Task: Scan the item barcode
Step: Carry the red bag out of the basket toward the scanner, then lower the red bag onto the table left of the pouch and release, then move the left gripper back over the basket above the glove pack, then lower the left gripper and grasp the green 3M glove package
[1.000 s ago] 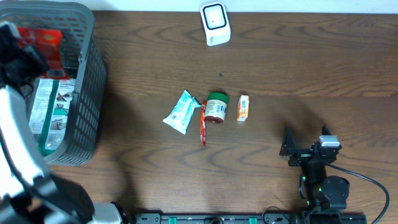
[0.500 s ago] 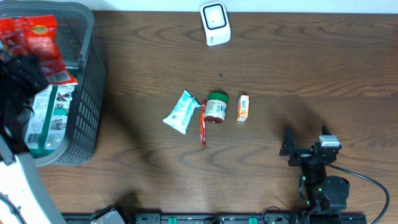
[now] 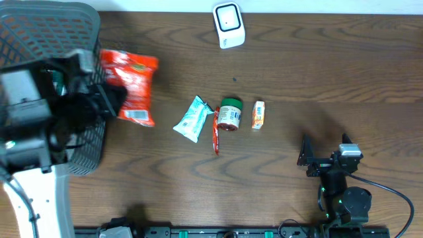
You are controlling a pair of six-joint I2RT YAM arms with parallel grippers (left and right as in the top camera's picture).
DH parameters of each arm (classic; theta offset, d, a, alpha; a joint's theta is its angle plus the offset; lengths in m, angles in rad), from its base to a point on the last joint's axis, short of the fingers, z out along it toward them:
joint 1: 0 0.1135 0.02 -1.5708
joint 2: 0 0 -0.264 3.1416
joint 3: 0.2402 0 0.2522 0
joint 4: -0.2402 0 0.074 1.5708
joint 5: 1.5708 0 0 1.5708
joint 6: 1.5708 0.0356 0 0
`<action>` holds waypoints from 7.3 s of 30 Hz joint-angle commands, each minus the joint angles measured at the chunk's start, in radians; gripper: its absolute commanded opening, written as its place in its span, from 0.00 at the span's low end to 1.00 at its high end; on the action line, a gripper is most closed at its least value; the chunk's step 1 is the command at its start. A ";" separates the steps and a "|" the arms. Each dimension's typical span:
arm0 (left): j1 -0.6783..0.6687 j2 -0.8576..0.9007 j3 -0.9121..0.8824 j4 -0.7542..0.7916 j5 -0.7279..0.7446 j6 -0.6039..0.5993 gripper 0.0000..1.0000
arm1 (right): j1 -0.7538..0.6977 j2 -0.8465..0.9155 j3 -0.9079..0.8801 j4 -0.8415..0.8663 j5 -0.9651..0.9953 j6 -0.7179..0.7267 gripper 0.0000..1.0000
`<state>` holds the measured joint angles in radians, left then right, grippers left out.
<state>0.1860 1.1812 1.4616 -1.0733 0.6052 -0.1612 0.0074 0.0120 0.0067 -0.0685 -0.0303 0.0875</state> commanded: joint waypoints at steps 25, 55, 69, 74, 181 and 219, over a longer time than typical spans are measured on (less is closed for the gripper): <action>-0.310 0.509 -0.228 0.324 -0.452 -0.066 0.07 | -0.013 -0.003 -0.002 -0.004 -0.001 0.009 0.99; -0.349 0.699 -0.227 0.173 -0.250 -0.065 0.29 | -0.013 -0.003 -0.002 -0.003 -0.001 0.009 0.99; -0.348 0.580 -0.184 0.176 -0.293 -0.066 0.64 | -0.013 -0.003 -0.002 -0.003 -0.001 0.009 0.99; -0.348 0.476 -0.184 0.181 -0.351 -0.065 0.70 | -0.012 -0.003 -0.002 -0.003 -0.001 0.009 0.99; 0.302 0.623 0.264 0.092 -0.723 -0.031 0.98 | -0.013 -0.003 -0.002 -0.003 -0.002 0.009 0.99; 0.303 0.985 0.249 0.071 -0.727 0.120 0.98 | -0.012 -0.003 -0.002 -0.003 -0.001 0.009 0.99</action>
<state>0.4828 2.1326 1.7252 -0.9886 -0.1089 -0.0669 0.0074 0.0120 0.0067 -0.0685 -0.0303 0.0875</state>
